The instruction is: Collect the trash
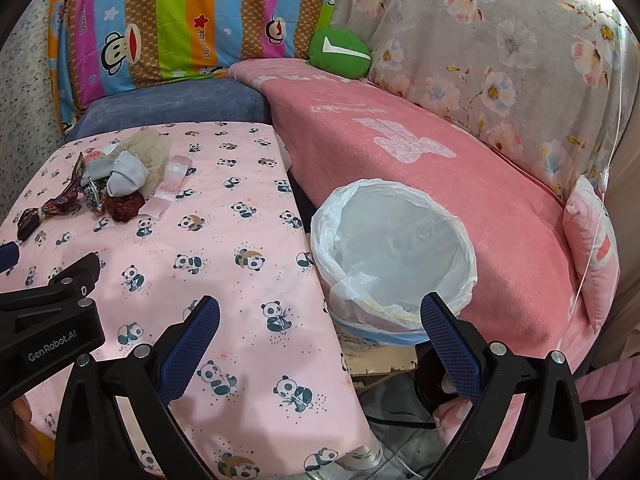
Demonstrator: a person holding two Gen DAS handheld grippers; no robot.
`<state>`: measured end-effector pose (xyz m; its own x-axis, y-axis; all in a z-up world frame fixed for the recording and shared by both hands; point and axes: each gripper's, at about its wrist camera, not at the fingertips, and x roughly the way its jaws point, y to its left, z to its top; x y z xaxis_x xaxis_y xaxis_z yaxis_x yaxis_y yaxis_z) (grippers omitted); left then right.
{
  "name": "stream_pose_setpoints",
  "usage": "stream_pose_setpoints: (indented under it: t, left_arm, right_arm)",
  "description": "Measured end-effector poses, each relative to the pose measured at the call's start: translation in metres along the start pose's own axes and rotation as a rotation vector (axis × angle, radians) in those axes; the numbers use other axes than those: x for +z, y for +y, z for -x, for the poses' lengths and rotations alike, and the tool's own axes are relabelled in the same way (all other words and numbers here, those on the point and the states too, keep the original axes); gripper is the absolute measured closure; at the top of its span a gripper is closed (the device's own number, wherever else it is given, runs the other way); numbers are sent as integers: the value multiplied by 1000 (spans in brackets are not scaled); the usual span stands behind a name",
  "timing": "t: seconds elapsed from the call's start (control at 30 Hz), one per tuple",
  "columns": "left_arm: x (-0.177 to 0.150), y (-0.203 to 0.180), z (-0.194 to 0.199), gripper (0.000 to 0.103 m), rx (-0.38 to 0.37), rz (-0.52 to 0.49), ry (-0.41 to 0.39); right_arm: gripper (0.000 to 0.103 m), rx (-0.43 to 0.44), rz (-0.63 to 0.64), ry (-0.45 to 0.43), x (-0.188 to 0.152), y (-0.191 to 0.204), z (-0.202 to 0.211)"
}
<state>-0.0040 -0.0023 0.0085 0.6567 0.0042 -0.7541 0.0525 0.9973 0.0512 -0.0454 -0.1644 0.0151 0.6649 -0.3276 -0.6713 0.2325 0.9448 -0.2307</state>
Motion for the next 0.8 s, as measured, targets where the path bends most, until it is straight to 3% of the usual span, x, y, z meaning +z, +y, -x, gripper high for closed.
stream_pose_setpoints:
  t: [0.8]
  left_arm:
    - [0, -1, 3, 8, 3, -2, -5]
  right_arm:
    - [7, -3, -2, 2, -2, -5, 0]
